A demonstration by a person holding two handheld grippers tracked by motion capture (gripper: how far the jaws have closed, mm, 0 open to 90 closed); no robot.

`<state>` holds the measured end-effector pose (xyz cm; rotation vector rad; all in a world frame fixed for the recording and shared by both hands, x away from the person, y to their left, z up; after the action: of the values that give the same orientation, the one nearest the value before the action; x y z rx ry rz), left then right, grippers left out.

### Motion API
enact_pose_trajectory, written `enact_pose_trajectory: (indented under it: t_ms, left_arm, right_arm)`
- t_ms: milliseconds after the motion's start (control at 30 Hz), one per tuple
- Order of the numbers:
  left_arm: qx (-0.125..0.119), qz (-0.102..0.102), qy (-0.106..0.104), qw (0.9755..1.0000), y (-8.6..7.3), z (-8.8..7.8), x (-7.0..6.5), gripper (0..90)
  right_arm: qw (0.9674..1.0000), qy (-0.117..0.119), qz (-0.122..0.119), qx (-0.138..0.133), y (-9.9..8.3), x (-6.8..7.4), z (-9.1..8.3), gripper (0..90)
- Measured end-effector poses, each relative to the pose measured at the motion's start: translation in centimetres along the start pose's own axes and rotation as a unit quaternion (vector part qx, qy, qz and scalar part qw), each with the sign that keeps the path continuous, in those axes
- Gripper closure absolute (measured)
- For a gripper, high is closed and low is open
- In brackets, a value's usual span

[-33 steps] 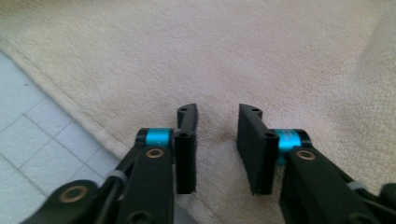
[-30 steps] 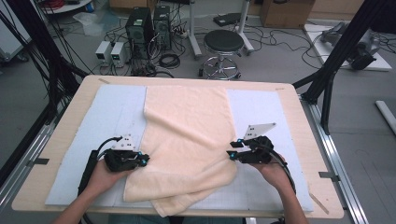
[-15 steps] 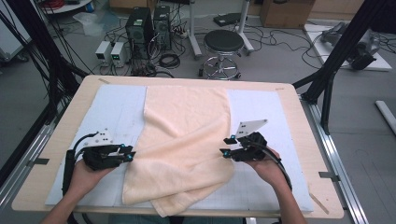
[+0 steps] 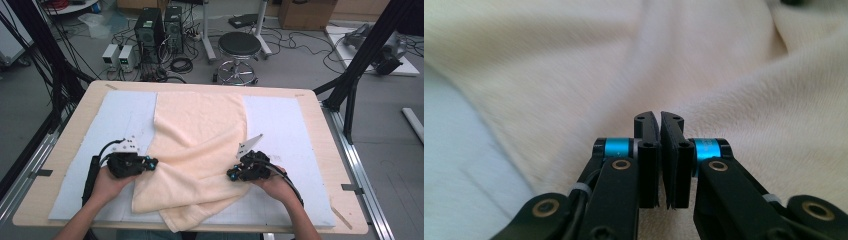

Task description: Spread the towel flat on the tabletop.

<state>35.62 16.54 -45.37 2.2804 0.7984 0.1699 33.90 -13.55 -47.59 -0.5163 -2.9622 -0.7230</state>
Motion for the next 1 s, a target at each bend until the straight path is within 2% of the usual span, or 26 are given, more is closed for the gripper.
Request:
enact_pose_trajectory:
  t_ms: [100,167,200,233,267,300,333,367,400,433,500,533,600,700,767,800,833,867,900,967,1000]
  left_arm:
    - [-0.022,-0.017,0.037,0.9989,2.2,-0.5,1.7,86.2]
    - [-0.037,-0.025,0.068,0.9967,4.0,-0.7,3.0,86.1]
    - [-0.048,-0.034,0.080,0.9950,5.0,-0.8,3.9,86.1]
    - [-0.065,-0.053,0.084,0.9930,6.1,-0.8,4.9,85.9]
    - [-0.082,-0.080,0.081,0.9901,7.0,-0.7,5.8,85.1]
    - [-0.097,-0.103,0.086,0.9861,7.8,-0.5,6.7,82.6]
    - [-0.100,-0.118,0.089,0.9838,8.2,-0.2,7.4,77.7]
    - [-0.099,-0.121,0.084,0.9841,8.4,0.0,7.6,71.1]
    - [-0.094,-0.112,0.081,0.9860,8.3,0.2,7.6,68.4]
    - [-0.084,-0.095,0.080,0.9886,8.1,0.2,7.3,66.4]
    - [-0.054,-0.051,0.066,0.9950,7.3,0.5,6.1,61.5]
    - [-0.041,-0.035,0.065,0.9964,6.8,0.5,5.5,60.4]
    - [-0.043,-0.014,0.037,0.9983,5.7,0.4,4.0,58.9]
    - [-0.043,0.011,0.005,0.9990,3.6,0.0,1.6,55.7]
    - [-0.029,0.032,-0.013,0.9990,2.1,-0.1,-0.1,54.6]
    - [-0.022,0.040,-0.025,0.9987,1.4,-0.1,-0.8,52.8]
    - [-0.023,0.042,-0.047,0.9977,0.9,0.0,-1.7,51.5]
    - [-0.023,0.050,-0.068,0.9962,0.3,0.0,-2.6,50.3]
    - [-0.020,0.064,-0.078,0.9947,-0.1,0.1,-3.3,49.4]
    - [0.000,0.092,-0.084,0.9923,-0.9,0.7,-4.2,49.6]
    - [0.013,0.096,-0.082,0.9920,-1.1,1.1,-4.3,51.4]
  right_arm:
    - [0.9988,-0.038,0.009,-0.029,0.9,-0.9,-2.3,85.6]
    - [0.9962,-0.073,0.024,-0.043,1.5,-2.2,-4.0,85.5]
    - [0.9938,-0.094,0.033,-0.049,1.9,-3.1,-4.7,85.5]
    - [0.9908,-0.115,0.041,-0.057,2.2,-4.1,-5.3,85.5]
    - [0.9884,-0.130,0.053,-0.058,2.5,-5.3,-5.7,85.3]
    - [0.9849,-0.146,0.071,-0.059,2.6,-6.5,-5.9,84.8]
    - [0.9816,-0.159,0.086,-0.060,2.7,-7.7,-6.0,82.6]
    - [0.9784,-0.169,0.102,-0.062,2.7,-8.7,-6.0,75.5]
    - [0.9768,-0.171,0.109,-0.068,2.7,-9.2,-5.9,66.9]
    - [0.9771,-0.164,0.110,-0.078,2.7,-9.4,-5.8,63.3]
    - [0.9799,-0.150,0.105,-0.079,2.6,-9.0,-5.7,61.3]
    - [0.9809,-0.148,0.096,-0.082,2.5,-8.5,-5.7,60.4]
    - [0.9841,-0.137,0.077,-0.083,2.4,-7.2,-5.5,58.3]
    - [0.9889,-0.122,0.037,-0.077,2.0,-4.3,-4.9,56.8]
    - [0.9921,-0.110,0.014,-0.059,1.4,-2.2,-4.2,54.6]
    - [0.9924,-0.108,0.000,-0.059,1.1,-1.1,-4.0,54.6]
    - [0.9929,-0.096,-0.013,-0.069,0.8,0.0,-3.7,54.7]
    - [0.9941,-0.082,-0.016,-0.069,0.5,0.9,-3.3,54.4]
    - [0.9954,-0.068,-0.021,-0.064,0.2,1.8,-2.7,53.6]
    - [0.9962,-0.060,-0.047,-0.043,-0.6,2.9,-1.4,52.9]
    - [0.9966,-0.056,-0.052,-0.029,-0.9,3.2,-0.6,52.9]
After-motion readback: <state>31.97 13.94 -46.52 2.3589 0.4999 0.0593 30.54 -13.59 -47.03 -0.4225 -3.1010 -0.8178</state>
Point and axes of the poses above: each handheld gripper's, and its own axes: z roughly forward along the jaws, y roughly out of its top, x roughly to its left, the point moved 8 cm from there along z, roughly forward along the jaws, and after that the axes turned 13 degrees about x, right-handed, at the moved point
